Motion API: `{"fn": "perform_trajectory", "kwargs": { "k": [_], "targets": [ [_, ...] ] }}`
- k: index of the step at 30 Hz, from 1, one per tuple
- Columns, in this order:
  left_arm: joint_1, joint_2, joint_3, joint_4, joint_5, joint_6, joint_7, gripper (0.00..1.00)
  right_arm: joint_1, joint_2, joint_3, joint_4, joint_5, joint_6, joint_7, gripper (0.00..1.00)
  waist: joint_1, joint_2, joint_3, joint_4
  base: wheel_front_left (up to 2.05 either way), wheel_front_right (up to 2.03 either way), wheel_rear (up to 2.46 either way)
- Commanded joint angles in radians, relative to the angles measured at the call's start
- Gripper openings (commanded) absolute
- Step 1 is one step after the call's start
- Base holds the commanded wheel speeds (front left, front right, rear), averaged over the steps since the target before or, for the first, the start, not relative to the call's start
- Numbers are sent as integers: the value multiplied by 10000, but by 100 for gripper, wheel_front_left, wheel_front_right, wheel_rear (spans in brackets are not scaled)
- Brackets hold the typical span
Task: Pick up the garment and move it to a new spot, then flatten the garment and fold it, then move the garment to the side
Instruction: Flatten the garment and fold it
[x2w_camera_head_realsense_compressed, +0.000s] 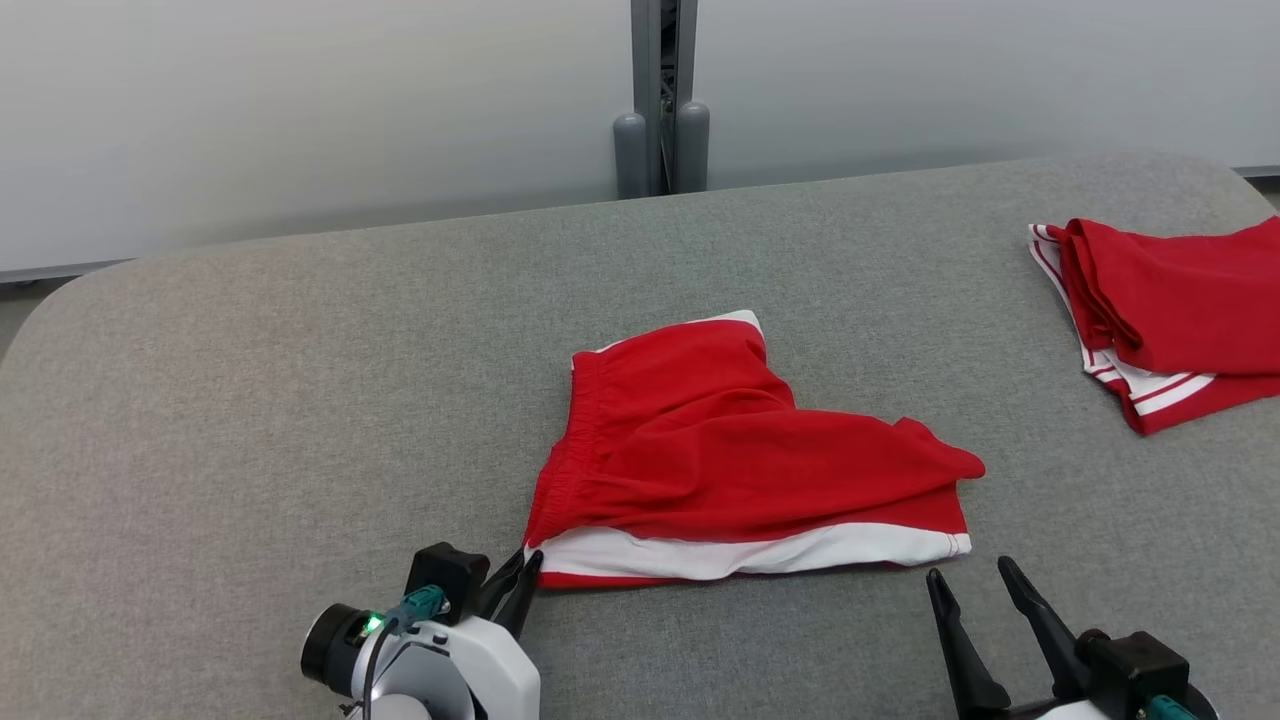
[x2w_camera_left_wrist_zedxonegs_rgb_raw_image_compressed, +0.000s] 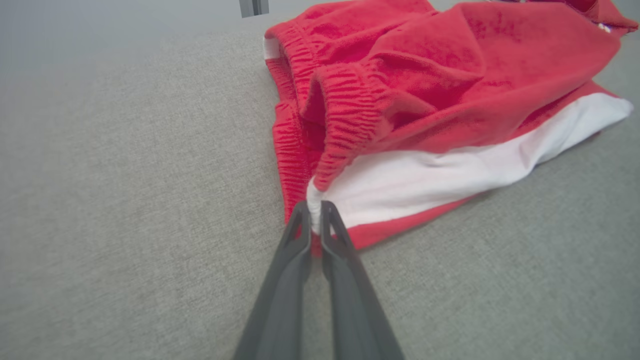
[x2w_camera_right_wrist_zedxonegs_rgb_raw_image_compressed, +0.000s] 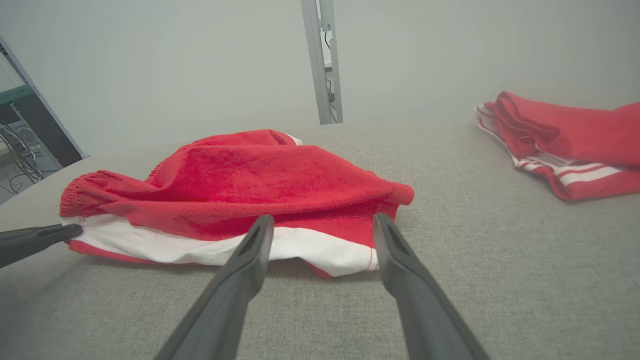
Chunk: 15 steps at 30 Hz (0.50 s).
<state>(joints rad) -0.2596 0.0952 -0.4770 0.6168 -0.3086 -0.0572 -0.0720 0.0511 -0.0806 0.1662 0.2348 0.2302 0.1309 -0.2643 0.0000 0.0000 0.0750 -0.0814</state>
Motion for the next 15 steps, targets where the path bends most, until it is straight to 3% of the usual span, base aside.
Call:
{"fn": "perform_trajectory", "kwargs": {
  "k": [1, 15],
  "targets": [
    [159, 170, 79, -245, -113, 17, 17, 0, -63, 18, -160, 438, 59, -3, -12, 100, 0, 0, 6, 52, 0, 0, 0],
    [601, 567, 19, -1496, -233, 221, 484, 0, -1590, 166, -265, 3210, 1159, -2, -13, 100, 0, 0, 248, 314, 0, 0, 0]
  ]
}}
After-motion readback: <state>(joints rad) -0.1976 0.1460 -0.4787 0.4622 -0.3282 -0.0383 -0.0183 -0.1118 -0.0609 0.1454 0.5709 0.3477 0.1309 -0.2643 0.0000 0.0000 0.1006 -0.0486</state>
